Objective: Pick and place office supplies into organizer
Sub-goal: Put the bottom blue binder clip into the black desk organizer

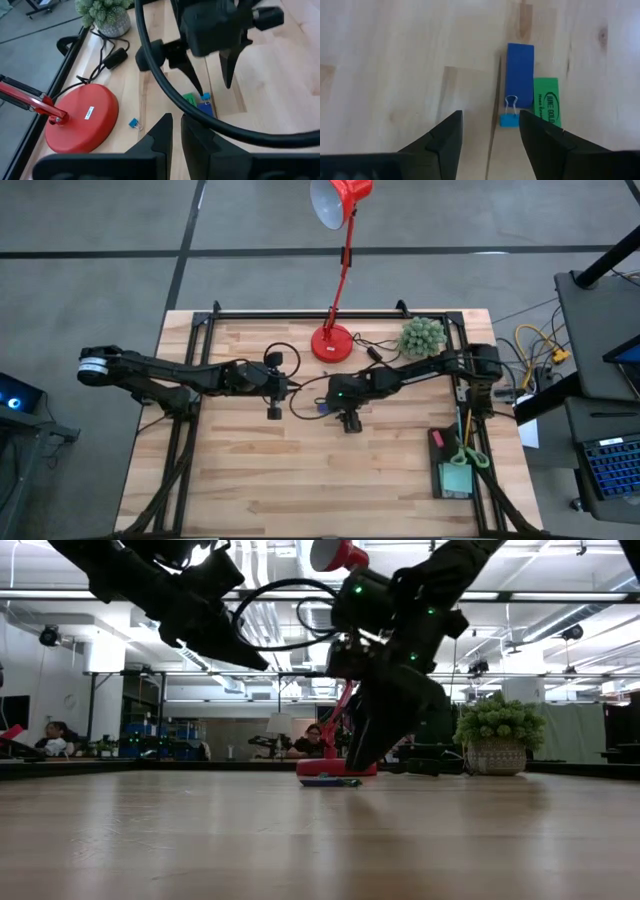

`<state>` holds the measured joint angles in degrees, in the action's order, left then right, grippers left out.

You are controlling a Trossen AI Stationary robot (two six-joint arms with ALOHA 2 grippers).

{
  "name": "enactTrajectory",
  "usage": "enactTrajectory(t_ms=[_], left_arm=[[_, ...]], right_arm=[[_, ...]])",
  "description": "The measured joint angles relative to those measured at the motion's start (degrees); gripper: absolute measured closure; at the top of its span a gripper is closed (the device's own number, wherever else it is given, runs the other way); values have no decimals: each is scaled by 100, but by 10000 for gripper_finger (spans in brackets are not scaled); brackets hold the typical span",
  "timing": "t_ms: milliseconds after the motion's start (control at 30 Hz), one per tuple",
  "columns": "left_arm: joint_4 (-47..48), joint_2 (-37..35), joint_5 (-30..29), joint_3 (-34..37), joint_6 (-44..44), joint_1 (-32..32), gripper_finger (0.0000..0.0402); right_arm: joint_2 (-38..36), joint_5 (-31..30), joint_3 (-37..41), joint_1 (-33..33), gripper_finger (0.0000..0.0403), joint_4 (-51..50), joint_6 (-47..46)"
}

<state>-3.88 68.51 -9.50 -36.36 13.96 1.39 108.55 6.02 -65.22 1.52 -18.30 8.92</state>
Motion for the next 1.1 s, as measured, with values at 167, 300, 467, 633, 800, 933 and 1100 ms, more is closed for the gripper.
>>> enactTrajectory(t_ms=[167,300,467,633,800,933,1100], left_arm=[[12,0,0,0,0,0,379],[22,0,0,0,0,0,379],[19,0,0,0,-2,0,379],[16,0,0,0,-2,0,379],[0,0,0,0,-2,0,379],[2,0,1,0,-2,0,379],[2,0,2,0,-2,0,379]], right_arm=[[234,-18,-259,56,221,-195,69],[347,-20,-310,134,221,-249,128],[394,-1,-290,211,221,-325,169],[389,-1,-276,225,225,-362,180],[389,-79,-275,225,253,-375,171],[385,-246,-258,221,288,-381,69],[378,-286,-224,223,324,-361,53]])
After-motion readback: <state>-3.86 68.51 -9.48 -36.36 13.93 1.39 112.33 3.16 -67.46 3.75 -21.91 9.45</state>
